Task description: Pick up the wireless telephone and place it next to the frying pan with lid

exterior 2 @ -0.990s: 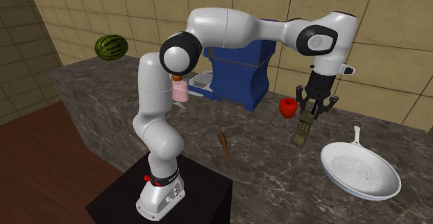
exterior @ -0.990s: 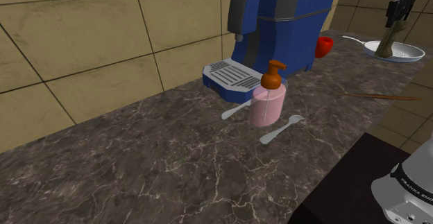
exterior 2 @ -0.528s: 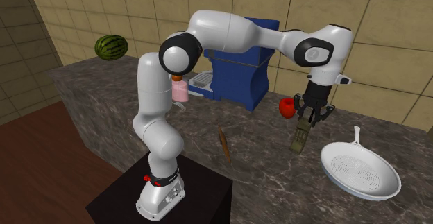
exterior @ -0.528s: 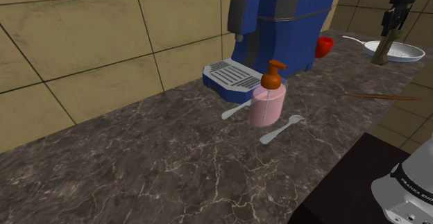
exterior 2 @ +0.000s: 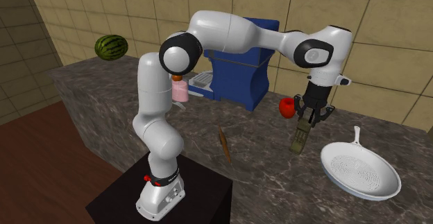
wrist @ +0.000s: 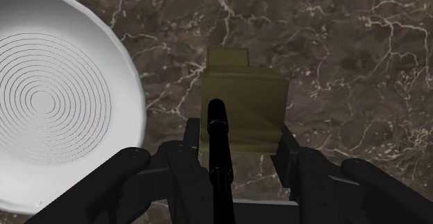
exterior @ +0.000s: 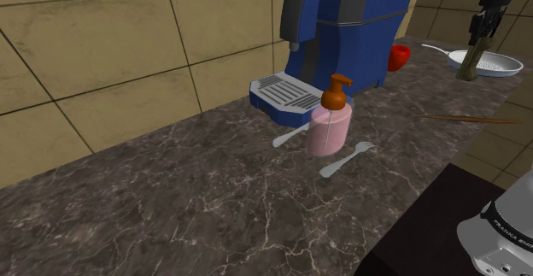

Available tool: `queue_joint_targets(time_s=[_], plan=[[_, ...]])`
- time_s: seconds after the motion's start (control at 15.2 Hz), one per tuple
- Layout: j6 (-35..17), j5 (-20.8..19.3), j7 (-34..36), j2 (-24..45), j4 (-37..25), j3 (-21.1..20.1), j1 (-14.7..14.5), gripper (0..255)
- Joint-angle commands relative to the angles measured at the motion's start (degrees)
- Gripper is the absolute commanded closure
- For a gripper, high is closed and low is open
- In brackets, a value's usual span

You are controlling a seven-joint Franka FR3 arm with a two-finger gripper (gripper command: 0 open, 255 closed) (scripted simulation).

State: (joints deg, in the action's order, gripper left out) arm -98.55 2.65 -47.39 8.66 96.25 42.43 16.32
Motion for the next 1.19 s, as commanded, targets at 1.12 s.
queue_joint_targets(time_s=[1.12], plan=[[7.7, 1.0, -0.6, 1.6, -8.9, 0.2, 0.9, 0]])
